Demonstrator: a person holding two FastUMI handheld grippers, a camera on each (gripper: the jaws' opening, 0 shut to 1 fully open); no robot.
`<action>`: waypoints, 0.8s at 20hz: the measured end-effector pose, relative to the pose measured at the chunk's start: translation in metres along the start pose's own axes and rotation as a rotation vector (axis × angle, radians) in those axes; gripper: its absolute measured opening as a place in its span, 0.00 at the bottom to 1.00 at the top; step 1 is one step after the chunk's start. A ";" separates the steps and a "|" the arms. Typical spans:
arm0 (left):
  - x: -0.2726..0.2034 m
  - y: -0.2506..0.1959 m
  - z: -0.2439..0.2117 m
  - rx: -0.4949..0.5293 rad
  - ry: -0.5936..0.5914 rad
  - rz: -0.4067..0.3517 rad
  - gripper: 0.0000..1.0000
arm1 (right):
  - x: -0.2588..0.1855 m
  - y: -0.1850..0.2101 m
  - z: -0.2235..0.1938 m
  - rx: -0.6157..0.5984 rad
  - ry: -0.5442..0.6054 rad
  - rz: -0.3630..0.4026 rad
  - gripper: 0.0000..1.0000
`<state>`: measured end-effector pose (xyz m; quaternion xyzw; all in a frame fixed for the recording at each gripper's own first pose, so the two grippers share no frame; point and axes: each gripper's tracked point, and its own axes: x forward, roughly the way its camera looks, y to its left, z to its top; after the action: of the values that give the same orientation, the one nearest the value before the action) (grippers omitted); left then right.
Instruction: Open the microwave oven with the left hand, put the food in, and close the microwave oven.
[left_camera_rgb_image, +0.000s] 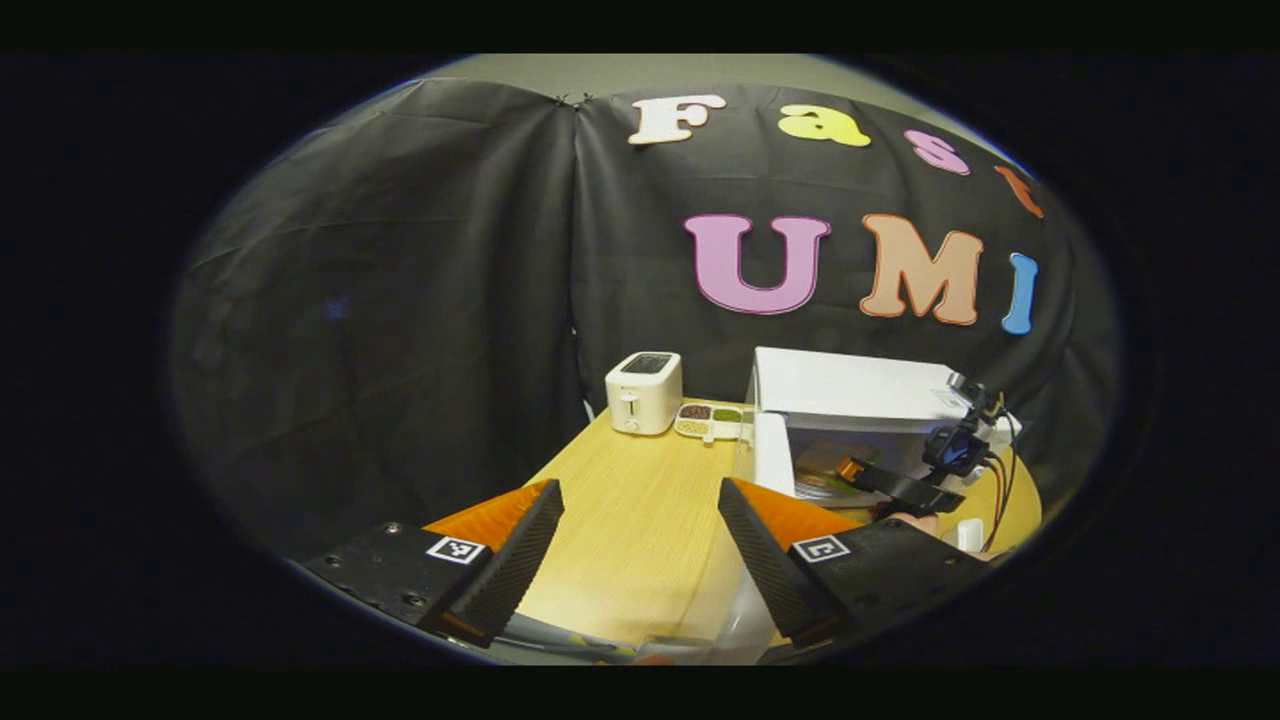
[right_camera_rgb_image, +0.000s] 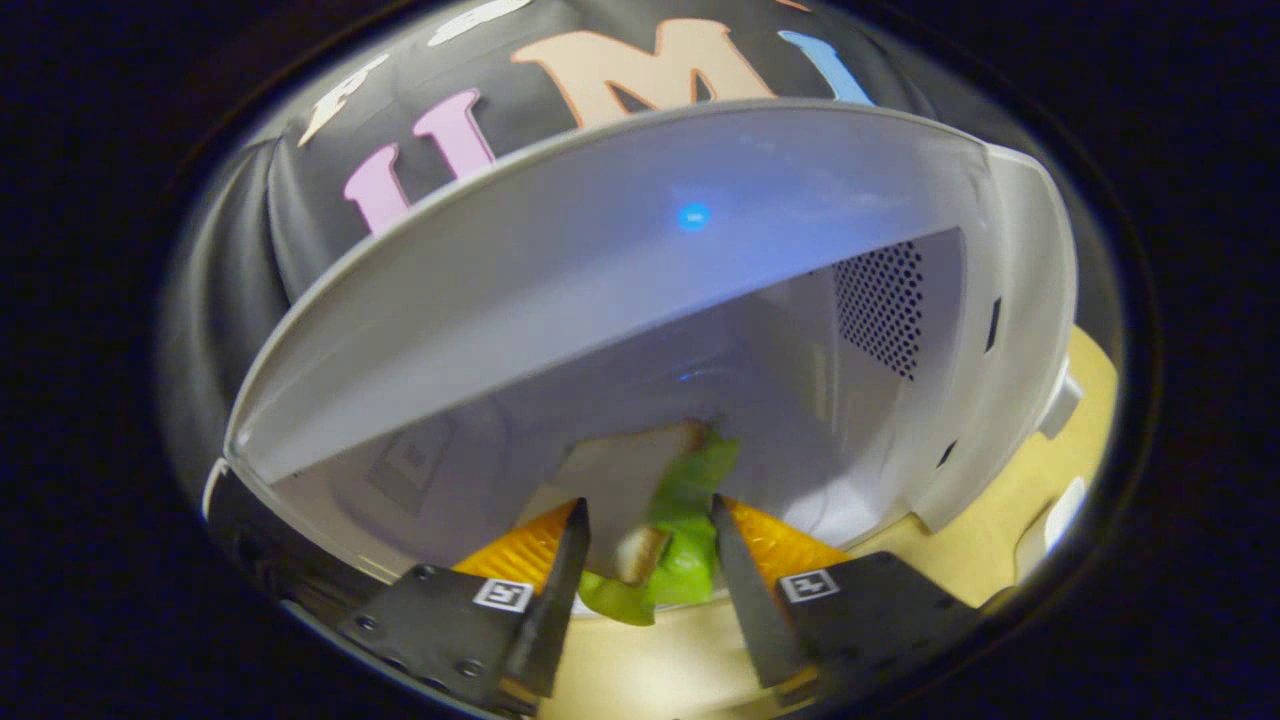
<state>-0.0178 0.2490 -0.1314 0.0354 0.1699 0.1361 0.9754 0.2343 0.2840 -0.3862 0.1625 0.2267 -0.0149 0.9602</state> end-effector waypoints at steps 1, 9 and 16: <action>-0.001 0.003 0.000 0.002 -0.001 0.004 0.96 | -0.001 0.003 -0.002 0.002 0.010 0.015 0.82; -0.005 0.026 -0.013 0.006 0.016 0.041 0.96 | -0.028 -0.008 0.028 -0.038 -0.066 0.016 1.00; -0.013 0.021 -0.039 0.017 0.080 -0.029 0.81 | -0.072 -0.019 0.038 -0.104 -0.088 0.003 0.92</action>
<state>-0.0480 0.2669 -0.1619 0.0355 0.2101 0.1217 0.9694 0.1846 0.2511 -0.3284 0.1120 0.1844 -0.0090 0.9764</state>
